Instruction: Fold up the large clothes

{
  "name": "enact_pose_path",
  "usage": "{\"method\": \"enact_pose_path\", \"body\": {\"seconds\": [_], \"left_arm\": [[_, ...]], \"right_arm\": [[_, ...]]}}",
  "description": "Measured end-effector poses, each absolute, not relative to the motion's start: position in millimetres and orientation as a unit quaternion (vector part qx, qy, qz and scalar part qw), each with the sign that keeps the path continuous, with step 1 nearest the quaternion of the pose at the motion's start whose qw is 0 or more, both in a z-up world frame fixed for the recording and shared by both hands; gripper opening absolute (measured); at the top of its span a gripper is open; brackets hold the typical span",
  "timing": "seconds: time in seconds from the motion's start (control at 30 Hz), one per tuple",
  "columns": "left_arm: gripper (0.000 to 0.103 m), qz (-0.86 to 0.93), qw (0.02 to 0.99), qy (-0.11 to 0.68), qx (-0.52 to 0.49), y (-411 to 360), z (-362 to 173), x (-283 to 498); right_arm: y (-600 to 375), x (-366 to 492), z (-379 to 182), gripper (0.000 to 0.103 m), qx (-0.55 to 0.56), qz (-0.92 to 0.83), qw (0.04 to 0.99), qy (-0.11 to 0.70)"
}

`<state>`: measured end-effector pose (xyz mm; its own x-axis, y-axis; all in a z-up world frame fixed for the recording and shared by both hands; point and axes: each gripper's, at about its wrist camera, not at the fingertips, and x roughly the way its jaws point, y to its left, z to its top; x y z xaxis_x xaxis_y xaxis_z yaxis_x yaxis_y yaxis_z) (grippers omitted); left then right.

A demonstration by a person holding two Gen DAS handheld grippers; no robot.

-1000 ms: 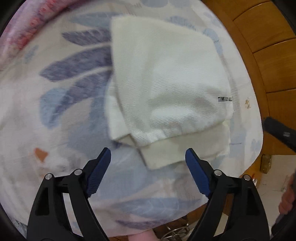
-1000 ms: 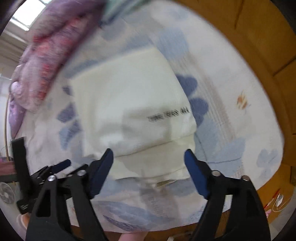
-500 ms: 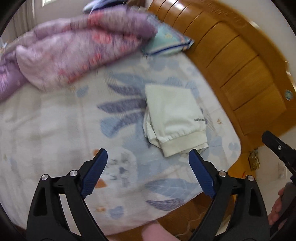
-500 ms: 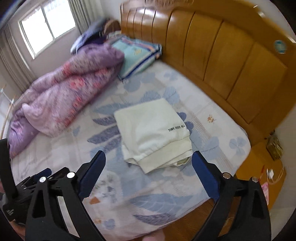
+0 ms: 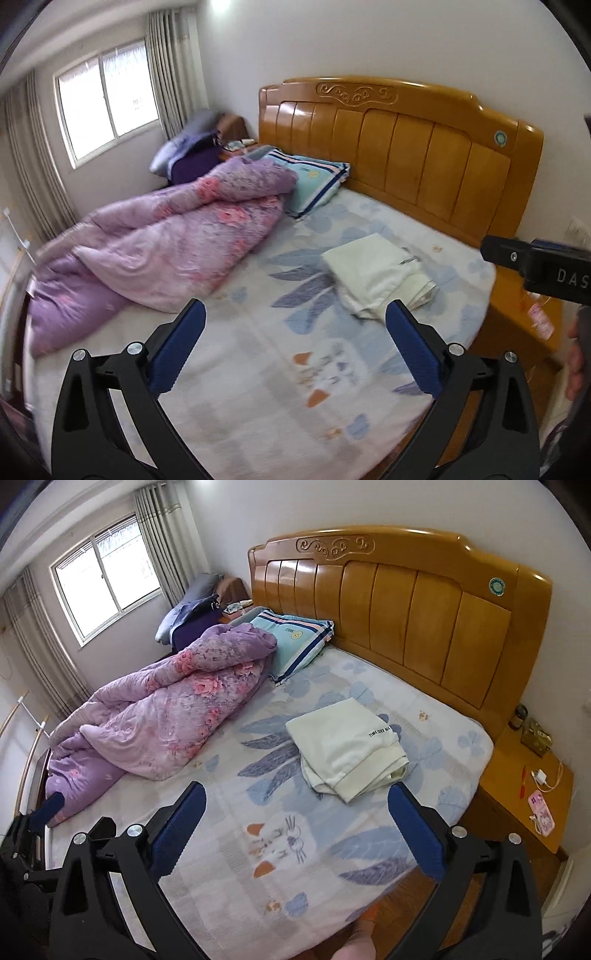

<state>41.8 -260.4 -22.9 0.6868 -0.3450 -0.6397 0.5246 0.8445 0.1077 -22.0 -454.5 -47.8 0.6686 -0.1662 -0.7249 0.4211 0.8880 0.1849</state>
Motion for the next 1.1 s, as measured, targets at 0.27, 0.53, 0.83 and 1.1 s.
{"method": "enact_pose_path", "body": {"seconds": [0.27,0.53,0.83,1.1], "left_arm": [[0.098,-0.254,0.888,0.380,0.055,-226.7,-32.1,23.6],[0.098,-0.218,0.888,0.403,0.042,-225.3,-42.4,24.7],[0.098,-0.203,0.893,0.399,0.047,-232.5,-46.5,26.6],[0.098,-0.191,0.895,0.399,0.047,-237.7,-47.2,25.6]], "right_arm": [[-410.7,-48.5,-56.8,0.095,0.144,-0.162,0.897,0.386],[-400.1,-50.8,-67.4,0.095,0.103,-0.158,0.899,0.396],[-406.5,-45.2,-68.8,0.095,0.093,-0.157,0.900,0.396],[-408.3,-46.1,-69.1,0.095,0.084,-0.150,0.898,0.404]]}}
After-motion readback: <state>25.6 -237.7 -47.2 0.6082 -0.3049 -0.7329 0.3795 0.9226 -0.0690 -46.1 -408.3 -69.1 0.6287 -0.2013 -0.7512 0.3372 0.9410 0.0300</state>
